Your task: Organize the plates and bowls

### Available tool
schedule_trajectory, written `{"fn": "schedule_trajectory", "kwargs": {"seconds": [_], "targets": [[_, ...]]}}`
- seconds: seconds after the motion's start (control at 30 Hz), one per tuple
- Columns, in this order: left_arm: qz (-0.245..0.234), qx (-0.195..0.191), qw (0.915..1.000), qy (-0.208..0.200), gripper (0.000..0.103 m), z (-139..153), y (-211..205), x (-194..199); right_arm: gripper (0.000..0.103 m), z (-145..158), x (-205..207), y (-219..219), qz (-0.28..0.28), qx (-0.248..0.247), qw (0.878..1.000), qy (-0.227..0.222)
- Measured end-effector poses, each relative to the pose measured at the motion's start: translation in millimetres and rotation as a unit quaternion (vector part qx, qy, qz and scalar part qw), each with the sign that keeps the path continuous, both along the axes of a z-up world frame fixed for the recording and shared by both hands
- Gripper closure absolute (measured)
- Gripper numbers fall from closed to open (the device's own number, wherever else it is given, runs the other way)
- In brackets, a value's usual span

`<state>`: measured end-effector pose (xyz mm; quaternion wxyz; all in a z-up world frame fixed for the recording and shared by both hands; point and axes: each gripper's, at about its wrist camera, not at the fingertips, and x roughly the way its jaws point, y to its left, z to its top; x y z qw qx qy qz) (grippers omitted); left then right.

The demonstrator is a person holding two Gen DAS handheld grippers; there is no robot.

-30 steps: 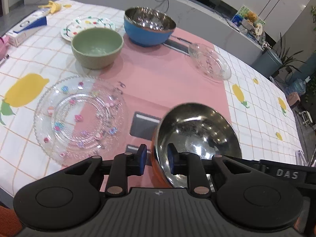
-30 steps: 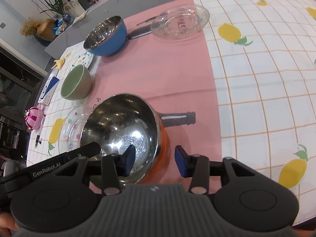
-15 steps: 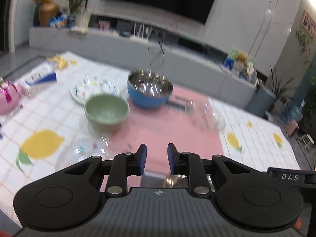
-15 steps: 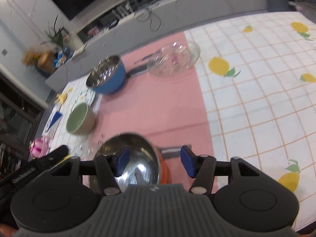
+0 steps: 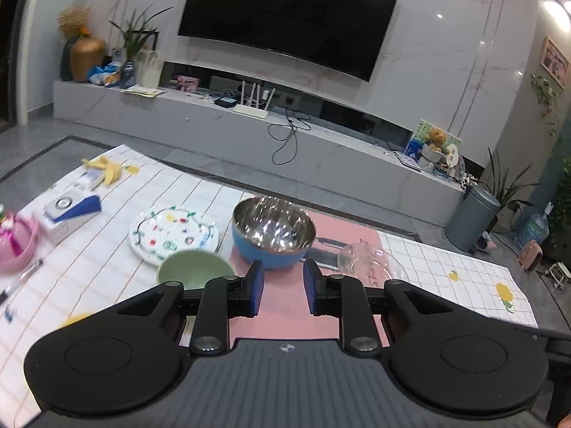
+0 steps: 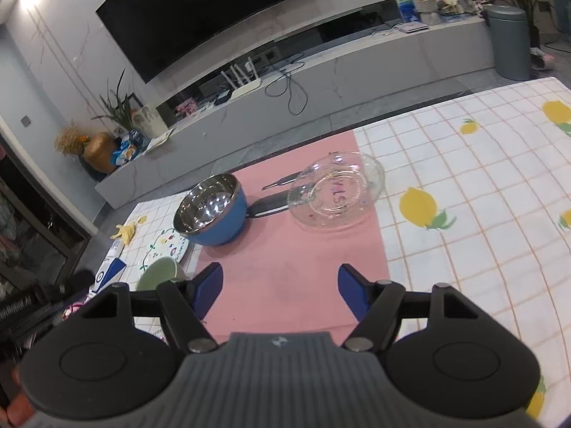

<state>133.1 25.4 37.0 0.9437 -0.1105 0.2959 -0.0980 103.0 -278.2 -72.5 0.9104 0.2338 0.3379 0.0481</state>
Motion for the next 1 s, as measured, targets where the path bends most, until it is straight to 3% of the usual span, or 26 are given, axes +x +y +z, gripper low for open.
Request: {"fn": "schedule_trajectory", "kwargs": {"seconds": [0.1, 0.23, 0.37, 0.57, 1.0], "targets": [[0.006, 0.014, 0.9997, 0.017, 0.072, 0.3, -1.9, 19.3, 0.032, 2.2, 12.0, 5.2, 0.012, -0.003, 1.000, 0.001], [0.018, 0.048, 0.9987, 0.008, 0.072, -3.9, -7.0, 35.4, 0.032, 3.9, 31.5, 19.0, 0.032, -0.037, 0.999, -0.005], [0.009, 0.041, 0.9988, 0.026, 0.071, -12.4, -4.4, 56.0, 0.032, 2.9, 60.3, 29.0, 0.043, -0.059, 0.997, -0.004], [0.018, 0.039, 0.9983, 0.040, 0.069, -24.1, 3.8, 88.7, 0.032, -5.9, 95.8, 32.0, 0.053, -0.043, 0.998, 0.017], [0.031, -0.052, 0.9932, 0.100, 0.047, -53.9, 27.0, 146.1, 0.032, -16.7, 162.9, 54.4, 0.053, -0.030, 0.997, 0.052]]}}
